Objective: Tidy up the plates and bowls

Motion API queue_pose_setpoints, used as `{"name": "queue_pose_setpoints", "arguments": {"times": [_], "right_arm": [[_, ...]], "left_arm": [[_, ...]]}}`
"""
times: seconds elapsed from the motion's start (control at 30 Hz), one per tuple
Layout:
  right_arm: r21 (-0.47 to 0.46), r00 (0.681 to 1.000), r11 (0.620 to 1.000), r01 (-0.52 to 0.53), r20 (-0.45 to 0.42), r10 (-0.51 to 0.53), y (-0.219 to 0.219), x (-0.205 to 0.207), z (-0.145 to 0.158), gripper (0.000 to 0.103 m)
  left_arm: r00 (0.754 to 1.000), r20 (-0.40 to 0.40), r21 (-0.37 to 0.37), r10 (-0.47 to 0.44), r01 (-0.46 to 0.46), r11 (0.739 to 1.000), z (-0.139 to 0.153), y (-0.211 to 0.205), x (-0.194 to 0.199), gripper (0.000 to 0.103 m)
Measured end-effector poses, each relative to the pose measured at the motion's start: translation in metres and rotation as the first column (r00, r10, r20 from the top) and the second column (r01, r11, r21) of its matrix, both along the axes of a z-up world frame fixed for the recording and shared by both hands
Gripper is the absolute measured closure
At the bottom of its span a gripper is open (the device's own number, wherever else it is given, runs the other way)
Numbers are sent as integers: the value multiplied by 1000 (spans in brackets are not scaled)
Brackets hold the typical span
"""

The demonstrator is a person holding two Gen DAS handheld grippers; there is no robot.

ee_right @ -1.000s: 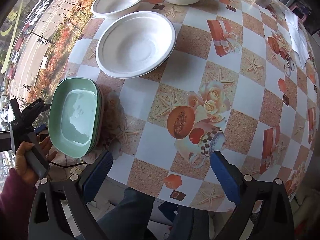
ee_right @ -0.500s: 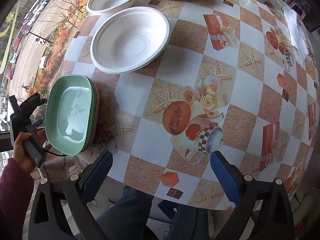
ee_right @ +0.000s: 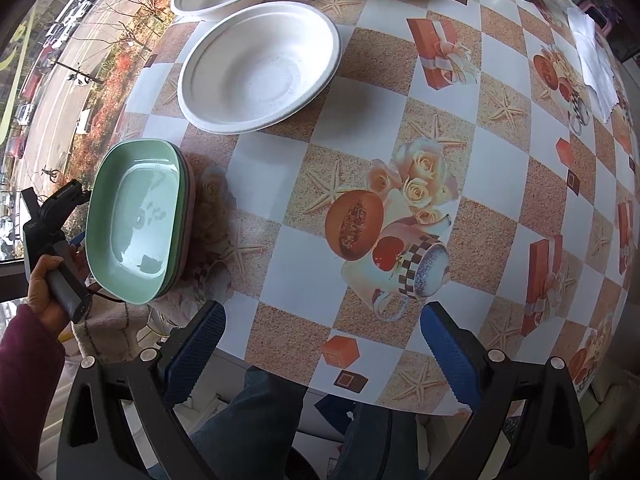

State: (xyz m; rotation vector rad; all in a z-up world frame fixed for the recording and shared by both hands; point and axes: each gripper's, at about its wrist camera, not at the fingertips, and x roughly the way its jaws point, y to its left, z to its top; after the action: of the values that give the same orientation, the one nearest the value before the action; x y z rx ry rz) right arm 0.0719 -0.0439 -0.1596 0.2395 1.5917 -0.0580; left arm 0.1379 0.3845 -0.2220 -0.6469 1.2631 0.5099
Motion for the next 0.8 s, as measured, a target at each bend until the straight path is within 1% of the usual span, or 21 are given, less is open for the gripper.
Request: {"name": "queue_pose_setpoints", "arguments": {"times": [0.07, 0.2, 0.3, 0.37, 0.53, 0.63, 0.73, 0.8], "right_arm": [[5, 1000, 1000, 2, -3, -2, 1, -1, -2, 4], [12, 1000, 1000, -9, 3, 9, 5, 0, -2, 4], [15, 1000, 1000, -6, 5, 6, 6, 0, -2, 4], [17, 1000, 1000, 1, 2, -1, 4, -1, -3, 4], [19, 1000, 1000, 1, -9, 0, 5, -4, -6, 4], [20, 1000, 1000, -3, -10, 3, 7, -5, -7, 4], [21, 1000, 1000, 0, -9, 1, 8, -8, -7, 4], [19, 1000, 1000, 3, -6, -3, 7, -9, -7, 4]], "left_arm": [[999, 22, -17, -24, 24, 1000, 0, -3, 3, 24], [996, 28, -45, -84, 86, 995, -3, -12, 8, 24], [997, 31, -37, -76, 77, 996, -3, -13, 9, 24], [997, 39, -49, -67, 69, 996, -4, -11, 10, 24], [995, 40, -33, -88, 90, 995, -3, -12, 17, 24], [996, 43, -37, -83, 85, 996, -3, -11, 14, 24], [995, 32, -23, -98, 98, 995, -4, -14, 15, 24], [994, 19, 10, -109, 109, 994, 1, -14, 17, 24]]}}
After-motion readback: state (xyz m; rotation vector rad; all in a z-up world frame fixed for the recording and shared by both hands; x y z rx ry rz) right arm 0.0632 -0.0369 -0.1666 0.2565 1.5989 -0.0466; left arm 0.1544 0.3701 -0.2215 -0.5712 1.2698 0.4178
